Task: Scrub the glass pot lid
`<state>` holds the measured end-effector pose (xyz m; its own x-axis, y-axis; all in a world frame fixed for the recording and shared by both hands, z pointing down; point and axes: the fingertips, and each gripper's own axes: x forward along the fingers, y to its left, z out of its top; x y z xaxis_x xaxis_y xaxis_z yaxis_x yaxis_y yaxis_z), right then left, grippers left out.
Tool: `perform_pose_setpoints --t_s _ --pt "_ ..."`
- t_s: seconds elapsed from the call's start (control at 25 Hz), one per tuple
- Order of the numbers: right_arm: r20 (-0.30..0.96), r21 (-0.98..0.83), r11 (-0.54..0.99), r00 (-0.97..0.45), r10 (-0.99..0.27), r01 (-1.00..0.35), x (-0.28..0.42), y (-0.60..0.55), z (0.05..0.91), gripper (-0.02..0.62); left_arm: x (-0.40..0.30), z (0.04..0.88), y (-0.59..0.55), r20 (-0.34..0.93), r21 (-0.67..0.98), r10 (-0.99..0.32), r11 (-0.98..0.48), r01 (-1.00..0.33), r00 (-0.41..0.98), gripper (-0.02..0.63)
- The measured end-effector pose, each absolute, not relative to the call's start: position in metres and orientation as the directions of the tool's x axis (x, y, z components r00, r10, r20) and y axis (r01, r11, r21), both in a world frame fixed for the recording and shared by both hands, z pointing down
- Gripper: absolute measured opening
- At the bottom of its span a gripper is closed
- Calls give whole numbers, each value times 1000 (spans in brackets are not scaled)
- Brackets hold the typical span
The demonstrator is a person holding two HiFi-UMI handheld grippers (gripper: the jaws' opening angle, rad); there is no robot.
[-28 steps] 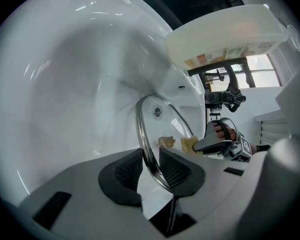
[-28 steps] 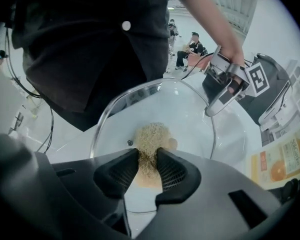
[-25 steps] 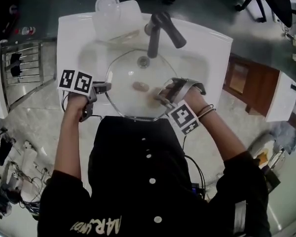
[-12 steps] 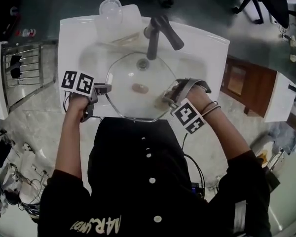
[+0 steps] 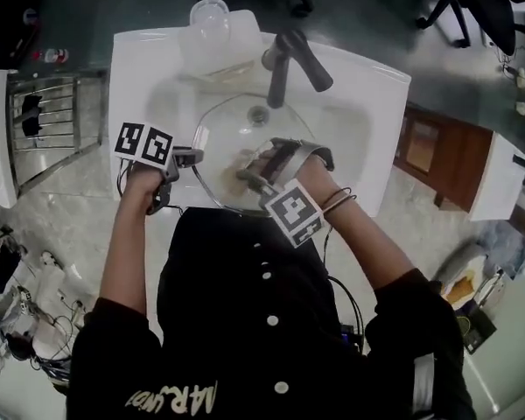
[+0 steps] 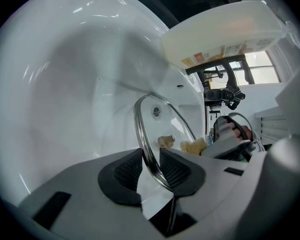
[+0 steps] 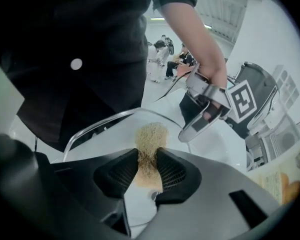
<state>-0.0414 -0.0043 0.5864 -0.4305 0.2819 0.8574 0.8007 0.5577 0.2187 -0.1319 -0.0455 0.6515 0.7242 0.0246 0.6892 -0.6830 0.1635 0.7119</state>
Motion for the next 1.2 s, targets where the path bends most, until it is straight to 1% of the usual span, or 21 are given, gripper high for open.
perform_pose_setpoints --t_s 0.2,0.48,0.68,0.92,1.2 --pt "844 241 529 -445 300 814 -68 16 591 130 -132 652 -45 692 709 28 159 -687 721 127" --pt "846 211 503 -415 335 838 -61 22 593 129 -132 655 -45 695 706 44 147 -693 718 127" --pt "852 210 433 -381 359 877 -43 30 587 129 -131 655 -44 696 705 48 139 -695 716 128" --pt "866 165 382 -319 385 910 -11 31 585 129 -131 655 -45 699 703 52 135 -699 713 129" --pt "911 90 268 -189 368 959 41 23 590 129 -132 657 -44 702 701 32 143 -698 712 127"
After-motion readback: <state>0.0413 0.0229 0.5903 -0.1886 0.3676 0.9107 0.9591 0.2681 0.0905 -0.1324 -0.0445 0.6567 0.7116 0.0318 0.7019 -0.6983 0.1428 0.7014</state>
